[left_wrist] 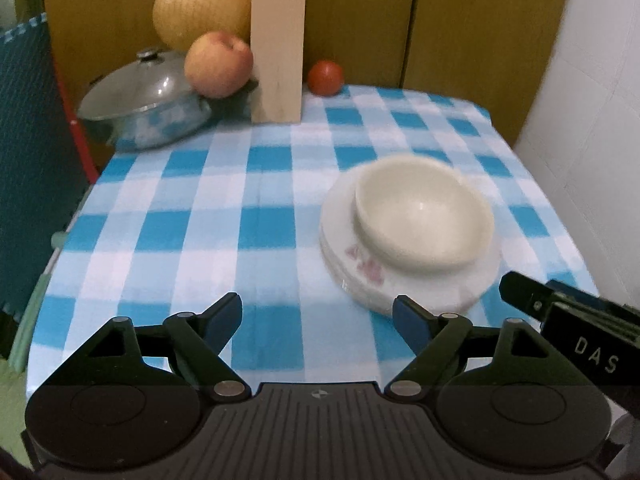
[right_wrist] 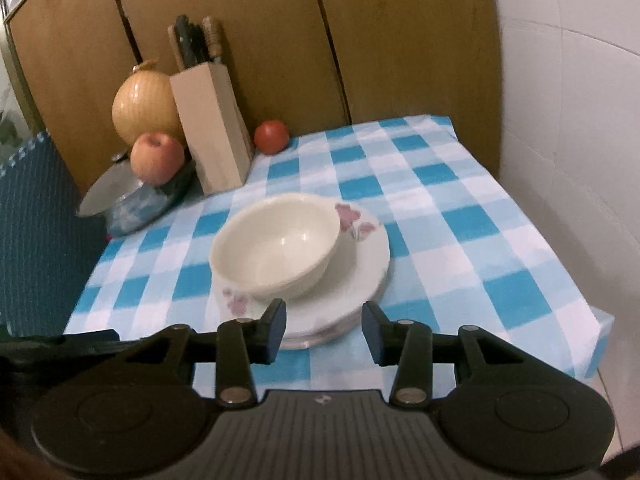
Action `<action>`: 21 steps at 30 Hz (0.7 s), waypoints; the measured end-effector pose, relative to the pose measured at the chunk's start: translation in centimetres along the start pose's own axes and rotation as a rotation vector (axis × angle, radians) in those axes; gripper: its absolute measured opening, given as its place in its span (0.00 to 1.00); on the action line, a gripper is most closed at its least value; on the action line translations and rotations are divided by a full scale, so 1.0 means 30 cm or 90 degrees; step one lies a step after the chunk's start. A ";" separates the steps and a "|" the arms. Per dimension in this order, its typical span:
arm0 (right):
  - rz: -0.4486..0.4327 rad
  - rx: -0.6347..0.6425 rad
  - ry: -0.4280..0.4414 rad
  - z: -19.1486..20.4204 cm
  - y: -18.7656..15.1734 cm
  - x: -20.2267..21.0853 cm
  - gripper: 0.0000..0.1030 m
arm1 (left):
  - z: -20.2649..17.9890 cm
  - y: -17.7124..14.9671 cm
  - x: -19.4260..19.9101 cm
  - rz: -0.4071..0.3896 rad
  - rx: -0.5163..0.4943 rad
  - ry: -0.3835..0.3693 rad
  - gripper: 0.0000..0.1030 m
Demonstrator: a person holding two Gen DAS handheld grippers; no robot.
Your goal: Organize plates and bowls
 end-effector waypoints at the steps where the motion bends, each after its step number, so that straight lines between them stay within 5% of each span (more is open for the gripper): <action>1: 0.006 0.005 -0.002 0.003 -0.014 0.002 0.39 | 0.000 -0.019 -0.002 0.007 -0.001 0.003 0.85; 7: 0.039 0.012 -0.024 -0.002 -0.076 -0.008 0.39 | -0.002 -0.090 -0.030 0.048 -0.009 0.007 0.85; 21: 0.050 -0.003 -0.046 -0.025 -0.112 -0.008 0.39 | -0.028 -0.106 -0.021 0.043 -0.029 0.014 0.87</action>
Point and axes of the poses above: each gripper's, at about its wrist camera, not at the fingertips, and x roughly against the way its jaws point, z to its left, y to its top, the point moved 1 cm from there along -x, roughly the way its jaws point, and after that the axes turned 2 degrees about -z, right-handed, at the moved point
